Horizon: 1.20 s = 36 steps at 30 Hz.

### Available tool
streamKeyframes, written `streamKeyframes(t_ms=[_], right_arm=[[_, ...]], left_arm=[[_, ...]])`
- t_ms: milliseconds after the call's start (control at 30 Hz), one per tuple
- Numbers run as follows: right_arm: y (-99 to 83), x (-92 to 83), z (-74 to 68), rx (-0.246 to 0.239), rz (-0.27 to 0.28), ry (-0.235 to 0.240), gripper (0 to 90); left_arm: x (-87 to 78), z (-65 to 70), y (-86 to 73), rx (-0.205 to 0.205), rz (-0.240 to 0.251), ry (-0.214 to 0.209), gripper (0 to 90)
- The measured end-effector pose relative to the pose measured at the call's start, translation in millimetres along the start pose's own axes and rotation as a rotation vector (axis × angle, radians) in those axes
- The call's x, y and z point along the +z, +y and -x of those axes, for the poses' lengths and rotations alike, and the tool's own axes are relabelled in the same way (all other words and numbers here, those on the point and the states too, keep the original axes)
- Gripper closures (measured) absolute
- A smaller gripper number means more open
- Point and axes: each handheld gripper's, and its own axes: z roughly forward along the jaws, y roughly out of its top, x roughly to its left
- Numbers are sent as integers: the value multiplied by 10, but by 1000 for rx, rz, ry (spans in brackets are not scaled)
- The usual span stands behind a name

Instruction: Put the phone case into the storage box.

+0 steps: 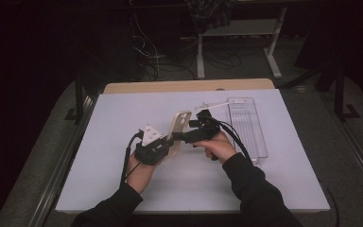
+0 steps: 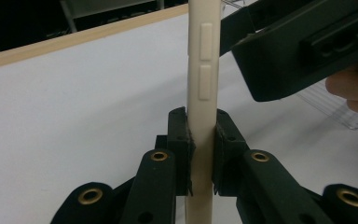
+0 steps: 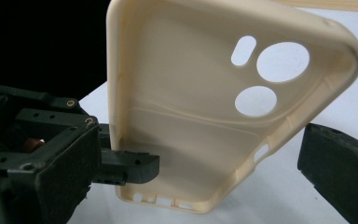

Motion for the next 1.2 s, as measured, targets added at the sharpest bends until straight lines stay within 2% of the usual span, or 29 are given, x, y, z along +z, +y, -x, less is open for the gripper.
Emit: streamKeyframes(t_ms=[133, 167, 233, 267, 433, 767, 967, 1200], right_arm=[[-1, 4, 1, 4, 3, 5, 0], [0, 5, -8, 14, 5, 15, 0], [-1, 8, -4, 16, 12, 15, 0], [-1, 8, -4, 18, 12, 16, 0], [-1, 12, -4, 25, 11, 15, 0], [-6, 28, 6, 39, 15, 19, 0], [-10, 35, 11, 42, 10, 18, 0], [-5, 42, -14, 24, -15, -8, 0]], left_arm=[[4, 34, 2, 11, -5, -8, 798], [3, 30, 2, 28, -9, -6, 798], [2, 54, 6, 21, -7, -6, 798], [-6, 49, 10, 41, -19, -5, 798], [11, 96, 4, 36, -3, -14, 798], [13, 148, -1, 57, -14, -18, 797], [19, 175, -7, 49, -10, -25, 796], [20, 175, -12, 45, -3, -30, 796]])
